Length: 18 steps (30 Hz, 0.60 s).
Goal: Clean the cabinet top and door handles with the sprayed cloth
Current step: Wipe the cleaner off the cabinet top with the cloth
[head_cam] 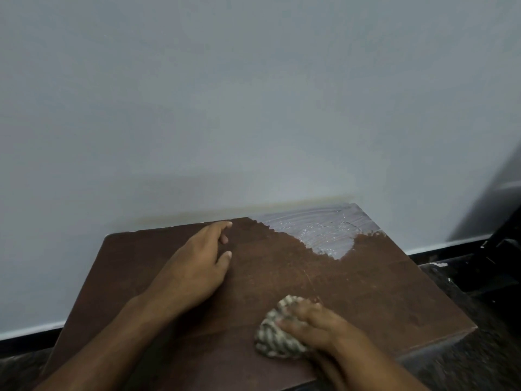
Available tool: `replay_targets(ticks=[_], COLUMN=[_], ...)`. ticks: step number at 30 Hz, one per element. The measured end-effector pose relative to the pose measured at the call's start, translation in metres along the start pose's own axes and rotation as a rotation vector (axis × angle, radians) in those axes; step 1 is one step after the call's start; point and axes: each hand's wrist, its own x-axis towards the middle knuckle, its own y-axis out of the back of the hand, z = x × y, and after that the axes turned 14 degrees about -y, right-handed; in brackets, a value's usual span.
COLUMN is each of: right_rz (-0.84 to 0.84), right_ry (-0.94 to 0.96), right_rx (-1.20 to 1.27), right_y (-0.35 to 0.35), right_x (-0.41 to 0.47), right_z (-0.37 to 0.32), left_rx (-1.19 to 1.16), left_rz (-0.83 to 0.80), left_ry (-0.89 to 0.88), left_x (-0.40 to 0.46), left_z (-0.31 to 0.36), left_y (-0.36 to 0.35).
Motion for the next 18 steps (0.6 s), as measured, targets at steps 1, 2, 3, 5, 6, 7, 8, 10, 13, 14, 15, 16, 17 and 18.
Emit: replay_targets(ticks=[1, 2, 3, 5, 6, 7, 8, 10, 13, 14, 15, 16, 17, 18], right_rz=[0.049, 0.099, 0.136, 0.198, 0.215, 0.219, 0.194, 0.117, 0.016, -0.002, 0.019, 0.043, 0.113, 0.195], right_ry=[-0.003, -0.005, -0.023, -0.049, -0.051, -0.047, -0.032, 0.048, 0.084, 0.044, 0.010, -0.052, -0.106, -0.160], right_rx=[-0.045, -0.087, -0.111, -0.127, -0.114, -0.082, -0.054, -0.009, 0.013, 0.024, 0.027, 0.031, 0.010, -0.010], right_y=[0.004, 0.005, 0.002, -0.007, -0.016, -0.025, -0.035, -0.052, -0.056, -0.047, -0.037, -0.021, -0.006, 0.010], right_x=[0.007, 0.021, 0.038, 0.073, 0.085, 0.092, 0.092, 0.076, 0.040, 0.030, 0.022, 0.015, 0.008, 0.003], right_z=[0.004, 0.008, 0.010, 0.003, -0.006, -0.018, -0.033, -0.054, -0.052, -0.042, -0.028, -0.013, 0.004, 0.020], left_rx=[-0.001, -0.002, -0.003, -0.003, -0.004, -0.010, -0.020, -0.033, -0.038, -0.044, -0.047, -0.046, -0.043, -0.036], left_rz=[-0.004, -0.007, -0.011, -0.006, 0.009, 0.028, 0.047, 0.054, -0.005, -0.034, -0.069, -0.104, -0.135, -0.162], left_ry=[0.002, 0.004, 0.004, -0.014, -0.035, -0.059, -0.079, -0.105, -0.138, -0.142, -0.145, -0.150, -0.160, -0.176], left_x=[0.000, 0.001, 0.001, 0.001, 0.001, 0.001, 0.002, 0.004, 0.008, 0.009, 0.009, 0.009, 0.008, 0.007], left_z=[0.000, -0.001, -0.001, 0.001, 0.004, 0.007, 0.011, 0.018, 0.025, 0.027, 0.029, 0.032, 0.035, 0.038], left_y=[0.000, -0.001, -0.001, -0.005, -0.008, -0.010, -0.012, -0.015, -0.017, -0.018, -0.019, -0.020, -0.023, -0.026])
